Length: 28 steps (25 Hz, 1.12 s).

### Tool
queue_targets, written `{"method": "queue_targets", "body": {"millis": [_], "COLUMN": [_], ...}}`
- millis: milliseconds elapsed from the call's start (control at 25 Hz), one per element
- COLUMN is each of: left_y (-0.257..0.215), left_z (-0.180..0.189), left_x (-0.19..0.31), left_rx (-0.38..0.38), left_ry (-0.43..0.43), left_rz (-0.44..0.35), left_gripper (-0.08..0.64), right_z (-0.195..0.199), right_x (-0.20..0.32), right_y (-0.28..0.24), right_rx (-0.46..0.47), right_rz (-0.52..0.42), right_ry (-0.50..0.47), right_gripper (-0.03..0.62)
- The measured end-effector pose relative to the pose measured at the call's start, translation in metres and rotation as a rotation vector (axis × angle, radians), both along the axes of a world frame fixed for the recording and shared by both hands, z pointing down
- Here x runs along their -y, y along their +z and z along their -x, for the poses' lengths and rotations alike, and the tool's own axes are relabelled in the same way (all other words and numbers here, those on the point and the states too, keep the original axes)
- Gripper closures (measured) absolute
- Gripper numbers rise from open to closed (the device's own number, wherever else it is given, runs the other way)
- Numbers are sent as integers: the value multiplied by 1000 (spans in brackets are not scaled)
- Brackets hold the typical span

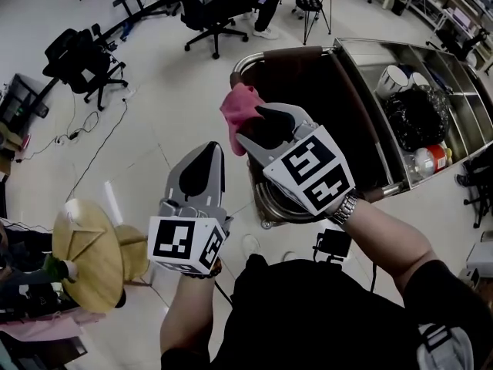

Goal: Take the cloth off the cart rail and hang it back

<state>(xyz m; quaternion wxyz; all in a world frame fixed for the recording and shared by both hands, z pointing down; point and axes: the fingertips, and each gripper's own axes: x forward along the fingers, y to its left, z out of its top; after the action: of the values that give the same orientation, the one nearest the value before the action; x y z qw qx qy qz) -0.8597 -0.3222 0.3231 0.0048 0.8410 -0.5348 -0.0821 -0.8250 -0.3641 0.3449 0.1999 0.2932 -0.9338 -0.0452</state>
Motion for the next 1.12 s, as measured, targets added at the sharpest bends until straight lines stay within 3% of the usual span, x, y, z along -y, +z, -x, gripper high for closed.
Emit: {"method": "queue_targets", "body": {"millis": [240, 560, 840, 1120], "left_y": [20, 33, 34, 16], "left_z": [11, 12, 12, -5], "left_x": [27, 48, 49, 33], "left_rx": [-22, -31, -26, -8], "left_ry": [39, 76, 74, 67], "left_rz": [28, 49, 52, 27], "left_gripper": [558, 558, 558, 558], "right_z": [8, 14, 6, -14], "right_x": [27, 43, 48, 28], "right_y": [45, 70, 54, 11], "right_rx": [-69, -85, -30, 56], "right_rz": [101, 167, 122, 43], "right_ry": [39, 62, 103, 106], "right_gripper": [374, 380, 574, 580]}}
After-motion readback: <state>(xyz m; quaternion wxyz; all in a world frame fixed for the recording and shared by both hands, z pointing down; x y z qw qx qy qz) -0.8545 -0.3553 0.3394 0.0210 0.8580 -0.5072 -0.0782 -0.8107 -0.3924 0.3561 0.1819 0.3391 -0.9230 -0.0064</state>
